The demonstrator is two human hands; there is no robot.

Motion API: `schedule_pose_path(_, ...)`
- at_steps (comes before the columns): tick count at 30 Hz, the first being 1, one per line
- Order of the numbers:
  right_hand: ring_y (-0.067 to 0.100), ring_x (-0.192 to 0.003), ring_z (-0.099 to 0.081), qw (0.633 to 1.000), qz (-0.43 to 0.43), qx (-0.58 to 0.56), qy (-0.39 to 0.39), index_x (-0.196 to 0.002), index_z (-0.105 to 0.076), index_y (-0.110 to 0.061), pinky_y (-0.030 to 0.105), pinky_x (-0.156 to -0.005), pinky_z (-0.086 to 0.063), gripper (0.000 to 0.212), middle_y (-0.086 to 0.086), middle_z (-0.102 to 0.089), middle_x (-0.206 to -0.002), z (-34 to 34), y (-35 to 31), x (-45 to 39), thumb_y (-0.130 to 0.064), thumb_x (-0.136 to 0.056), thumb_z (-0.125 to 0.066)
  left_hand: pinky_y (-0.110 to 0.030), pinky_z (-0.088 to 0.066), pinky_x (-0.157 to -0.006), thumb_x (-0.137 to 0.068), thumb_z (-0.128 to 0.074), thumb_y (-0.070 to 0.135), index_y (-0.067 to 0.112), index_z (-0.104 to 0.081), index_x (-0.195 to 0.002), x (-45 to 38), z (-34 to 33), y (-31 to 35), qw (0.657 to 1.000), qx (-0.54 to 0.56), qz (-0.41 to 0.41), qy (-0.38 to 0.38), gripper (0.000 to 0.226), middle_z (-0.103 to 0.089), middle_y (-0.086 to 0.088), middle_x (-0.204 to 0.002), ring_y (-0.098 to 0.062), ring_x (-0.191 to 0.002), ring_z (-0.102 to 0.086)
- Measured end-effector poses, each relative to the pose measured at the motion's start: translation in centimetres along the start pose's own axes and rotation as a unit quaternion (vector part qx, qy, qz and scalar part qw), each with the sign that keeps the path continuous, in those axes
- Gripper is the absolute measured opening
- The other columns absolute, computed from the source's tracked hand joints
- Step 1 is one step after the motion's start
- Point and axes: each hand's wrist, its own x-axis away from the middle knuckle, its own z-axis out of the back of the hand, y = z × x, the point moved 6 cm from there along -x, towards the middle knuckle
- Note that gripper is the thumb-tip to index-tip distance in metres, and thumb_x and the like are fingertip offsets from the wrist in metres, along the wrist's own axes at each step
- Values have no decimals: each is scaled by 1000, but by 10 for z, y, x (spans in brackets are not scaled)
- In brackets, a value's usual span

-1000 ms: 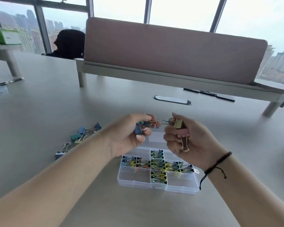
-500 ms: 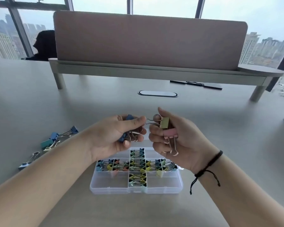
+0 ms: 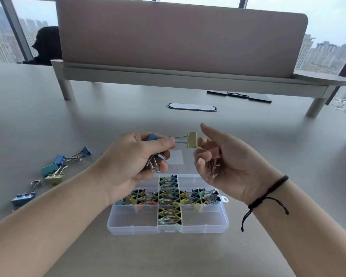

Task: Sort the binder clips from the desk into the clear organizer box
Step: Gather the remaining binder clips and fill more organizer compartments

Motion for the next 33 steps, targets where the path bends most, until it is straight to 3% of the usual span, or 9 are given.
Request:
schedule_pose_path(3, 4, -34, -31, 999, 36, 39, -13, -74, -52, -13, 13, -28, -25, 29, -1, -36, -62, 3, -13, 1, -31, -94, -62, -12, -25, -32, -83, -70, 19, 5, -69, -85, -1, 4, 1, 999, -23, -27, 30, 14, -58, -6, -63, -14, -45, -55)
schedule_pose_path(7, 11, -39, -26, 951, 168, 258, 25, -73, -63, -11, 17, -36, -18, 30, 4, -53, -68, 3, -35, 8, -32, -94, -63, -14, -27, -32, -85, -70, 18, 9, -70, -79, 1, 3, -1, 997, -55, -36, 42, 11, -59, -6, -62, -14, -42, -55)
schedule_pose_path(9, 11, -39, -29, 894, 235, 380, 36, -74, -67, -9, 19, -40, -21, 28, 5, -60, -69, -1, -39, 13, -29, -94, -64, -15, -26, -32, -85, -70, 18, 8, -70, -80, 2, 2, -1, 997, -62, -33, 40, 11, -60, -6, -63, -13, -41, -55)
schedule_pose_path(12, 4, -43, -40, 761, 343, 551, 23, -83, -72, -18, 15, -45, -33, 9, -1, -68, -72, -10, -39, 21, -26, -83, -76, -14, -25, -32, -85, -70, 17, 6, -70, -82, 3, 0, -3, 997, -65, -21, 34, 12, -60, -7, -64, -13, -40, -55)
schedule_pose_path(13, 3, -46, -42, 722, 360, 590, 18, -88, -71, -24, 14, -49, -35, 13, -4, -69, -75, -10, -36, 23, -28, -79, -79, -13, -24, -32, -85, -70, 16, 6, -70, -82, 3, -1, -3, 997, -61, -16, 33, 11, -60, -8, -65, -13, -40, -55)
schedule_pose_path(15, 3, -49, -43, 688, 365, 627, 17, -96, -69, -33, 13, -53, -37, 26, -12, -68, -80, -7, -33, 25, -34, -74, -82, -13, -23, -32, -85, -70, 15, 4, -70, -83, 3, -1, -4, 998, -55, -9, 28, 11, -59, -9, -65, -14, -40, -54)
schedule_pose_path(19, 3, -52, -46, 660, 357, 660, 18, -97, -70, -35, 12, -54, -37, 23, -19, -68, -83, -5, -35, 27, -38, -76, -79, -12, -21, -33, -86, -69, 15, 4, -69, -82, 4, -3, -5, 998, -71, 0, 3, 11, -59, -9, -65, -14, -40, -53)
schedule_pose_path(26, 0, -51, -47, 615, 214, 759, 18, -89, -73, -36, 15, -51, -37, 21, -9, -66, -74, 18, -33, 22, -44, -72, -81, -14, -27, -32, -84, -71, 24, 9, -71, -83, 1, 0, -6, 992, -123, -16, 26, 15, -63, -4, -66, -13, -43, -56)
schedule_pose_path(33, 0, -49, -50, 621, 179, 763, 0, -97, -72, -37, 11, -48, -36, 27, -7, -66, -75, 23, -34, 21, -46, -73, -80, -16, -29, -32, -84, -71, 21, 10, -72, -85, 2, 5, 0, 990, -126, -42, 48, 12, -65, -3, -63, -12, -43, -57)
